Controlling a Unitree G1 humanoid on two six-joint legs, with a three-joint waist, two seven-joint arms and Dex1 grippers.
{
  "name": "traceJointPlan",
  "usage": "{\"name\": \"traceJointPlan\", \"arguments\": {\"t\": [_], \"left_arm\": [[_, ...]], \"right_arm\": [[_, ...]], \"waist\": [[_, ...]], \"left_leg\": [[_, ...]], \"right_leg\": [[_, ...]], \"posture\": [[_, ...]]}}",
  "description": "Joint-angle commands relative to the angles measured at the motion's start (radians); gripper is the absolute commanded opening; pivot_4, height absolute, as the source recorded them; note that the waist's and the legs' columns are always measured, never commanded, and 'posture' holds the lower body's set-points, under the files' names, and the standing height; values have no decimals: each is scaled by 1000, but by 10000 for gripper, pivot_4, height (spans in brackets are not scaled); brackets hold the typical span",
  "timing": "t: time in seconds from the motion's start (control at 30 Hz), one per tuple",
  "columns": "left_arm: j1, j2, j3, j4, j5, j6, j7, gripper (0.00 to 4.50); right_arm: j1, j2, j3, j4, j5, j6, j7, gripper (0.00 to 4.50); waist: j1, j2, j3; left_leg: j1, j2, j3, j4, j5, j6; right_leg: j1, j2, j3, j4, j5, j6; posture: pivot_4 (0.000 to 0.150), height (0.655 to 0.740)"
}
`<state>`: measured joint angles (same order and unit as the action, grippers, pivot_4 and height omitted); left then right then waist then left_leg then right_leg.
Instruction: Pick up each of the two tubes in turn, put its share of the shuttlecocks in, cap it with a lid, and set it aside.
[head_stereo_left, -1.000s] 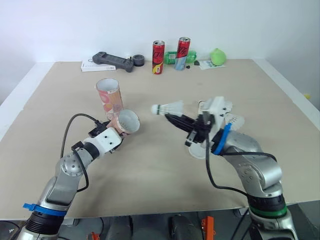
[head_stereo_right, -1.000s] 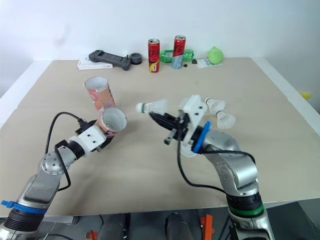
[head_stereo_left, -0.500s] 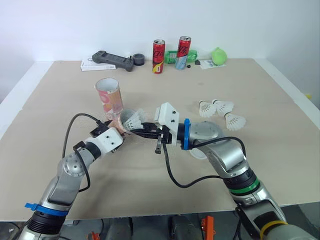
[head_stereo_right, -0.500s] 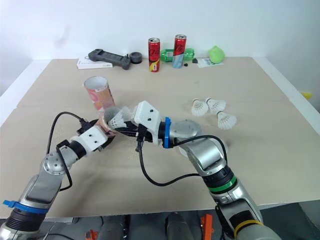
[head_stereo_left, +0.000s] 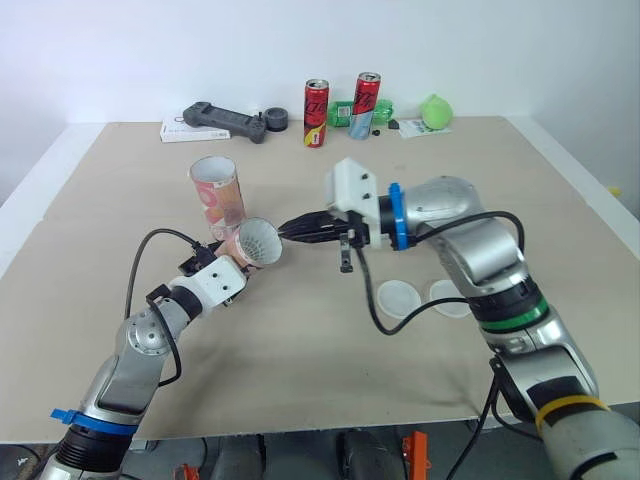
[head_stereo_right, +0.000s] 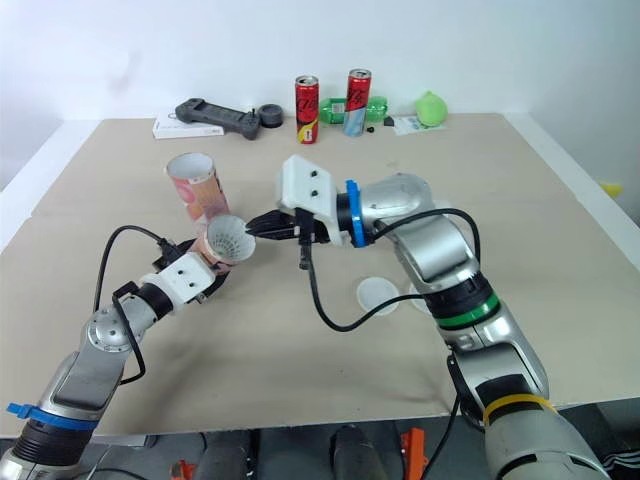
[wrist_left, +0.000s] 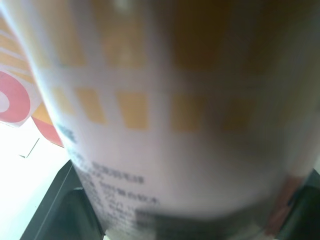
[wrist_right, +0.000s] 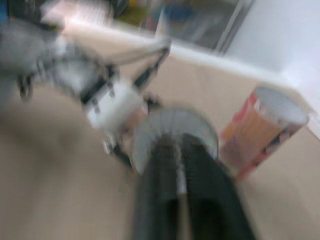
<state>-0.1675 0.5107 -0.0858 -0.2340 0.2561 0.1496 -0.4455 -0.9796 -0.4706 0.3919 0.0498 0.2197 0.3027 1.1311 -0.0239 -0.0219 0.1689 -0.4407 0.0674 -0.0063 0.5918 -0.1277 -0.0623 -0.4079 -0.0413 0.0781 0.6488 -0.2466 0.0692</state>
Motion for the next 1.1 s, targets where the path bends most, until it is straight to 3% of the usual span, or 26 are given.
{"name": "traceJointPlan", "arguments": {"t": [0.03,0.33,0.63,0.83,1.1], "left_arm": [[0,-8,-30,32,0,-1,-12,33066],[18,-14,-29,7,6,3,-4,33066],[46,-20,-21,-27,14,19,-7,33066],[50,-25,-19,-38,18,27,-8,33066],[45,-25,-23,-35,17,25,-13,33066]], "right_arm": [[-98,62,87,115,-117,-137,43,668],[-261,200,290,455,-454,-474,8,668],[-303,316,310,641,-571,-613,-32,668],[-278,316,260,613,-548,-642,-9,668],[-239,227,133,389,-419,-540,92,668]], "waist": [[-1,1,0],[2,1,0],[-16,3,-2],[-24,3,-2],[-17,3,-2]], "left_leg": [[0,0,0,0,0,0],[-1,0,1,0,0,0],[5,0,1,-2,0,-1],[9,0,0,-3,0,0],[2,-1,-2,-4,-1,-2]], "right_leg": [[0,0,0,0,0,0],[0,0,0,0,0,-1],[1,1,0,3,-1,-2],[2,1,1,4,0,-3],[0,1,1,4,-1,-3]], "posture": [[1500,7400],[1500,7400],[1500,7400],[1500,7400],[1500,7400]]}}
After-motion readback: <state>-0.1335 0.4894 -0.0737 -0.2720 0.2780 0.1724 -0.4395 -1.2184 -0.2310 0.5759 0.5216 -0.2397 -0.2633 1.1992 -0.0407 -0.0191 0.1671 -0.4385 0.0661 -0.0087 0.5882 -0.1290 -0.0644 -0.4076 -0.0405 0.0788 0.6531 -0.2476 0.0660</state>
